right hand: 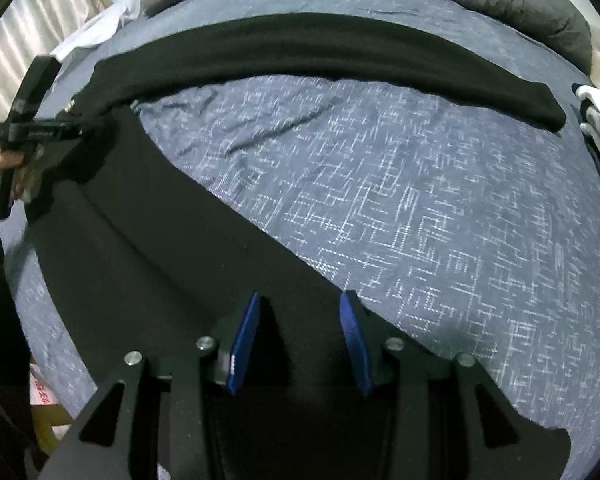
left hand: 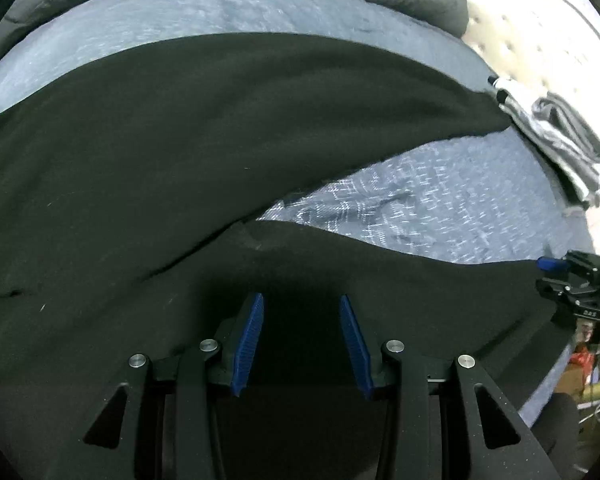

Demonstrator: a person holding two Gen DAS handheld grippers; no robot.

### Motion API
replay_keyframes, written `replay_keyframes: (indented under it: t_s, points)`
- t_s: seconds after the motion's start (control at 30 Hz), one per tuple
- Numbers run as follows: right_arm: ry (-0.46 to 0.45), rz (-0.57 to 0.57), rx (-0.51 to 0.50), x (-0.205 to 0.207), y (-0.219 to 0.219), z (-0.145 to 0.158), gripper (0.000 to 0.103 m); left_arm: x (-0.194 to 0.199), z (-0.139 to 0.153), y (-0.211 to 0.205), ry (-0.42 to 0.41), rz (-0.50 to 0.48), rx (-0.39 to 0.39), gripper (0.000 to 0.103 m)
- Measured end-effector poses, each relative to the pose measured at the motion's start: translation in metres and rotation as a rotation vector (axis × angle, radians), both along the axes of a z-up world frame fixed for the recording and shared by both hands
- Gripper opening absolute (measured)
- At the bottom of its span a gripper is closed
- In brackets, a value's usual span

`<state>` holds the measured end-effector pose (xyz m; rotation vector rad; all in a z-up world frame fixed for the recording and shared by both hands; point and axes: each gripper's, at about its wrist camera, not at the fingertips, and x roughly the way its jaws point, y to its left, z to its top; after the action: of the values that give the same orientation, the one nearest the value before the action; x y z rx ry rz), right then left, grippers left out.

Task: Fold clothes

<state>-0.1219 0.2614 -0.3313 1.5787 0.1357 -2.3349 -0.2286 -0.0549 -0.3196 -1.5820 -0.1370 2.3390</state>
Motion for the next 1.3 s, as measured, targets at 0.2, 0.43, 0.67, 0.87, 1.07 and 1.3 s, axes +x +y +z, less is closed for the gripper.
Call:
replay_keyframes:
  t_s: [0.2,0.43,0.67,0.87,1.07,1.3]
  points:
    - [0.01,0.043,0.025,0.001,-0.007,-0.004,0.026,-0.008,-0.013,0.008,0.012,-0.024,-0.02,0.043]
    - [0.055,0.05,0.022,0.003,-0.006,0.005,0.003,-0.007,-0.009,0.0,0.044,-0.011,-0.044,0.0]
    - [0.117,-0.007,0.006,-0.001,0.009,0.025,0.002,-0.007,0.001,-0.006,0.086,0.006,-0.05,0.0]
    - [0.11,-0.12,-0.005,-0.01,0.037,0.021,0.0,-0.011,0.001,-0.007,0.081,0.02,-0.051,0.0]
    - [0.072,-0.065,-0.146,-0.004,0.033,0.021,0.003,-0.016,0.0,-0.002,0.077,0.026,-0.055,0.0]
    - [0.034,0.099,-0.031,-0.017,-0.014,0.007,0.037,-0.019,0.004,-0.003,0.076,0.033,-0.055,0.0]
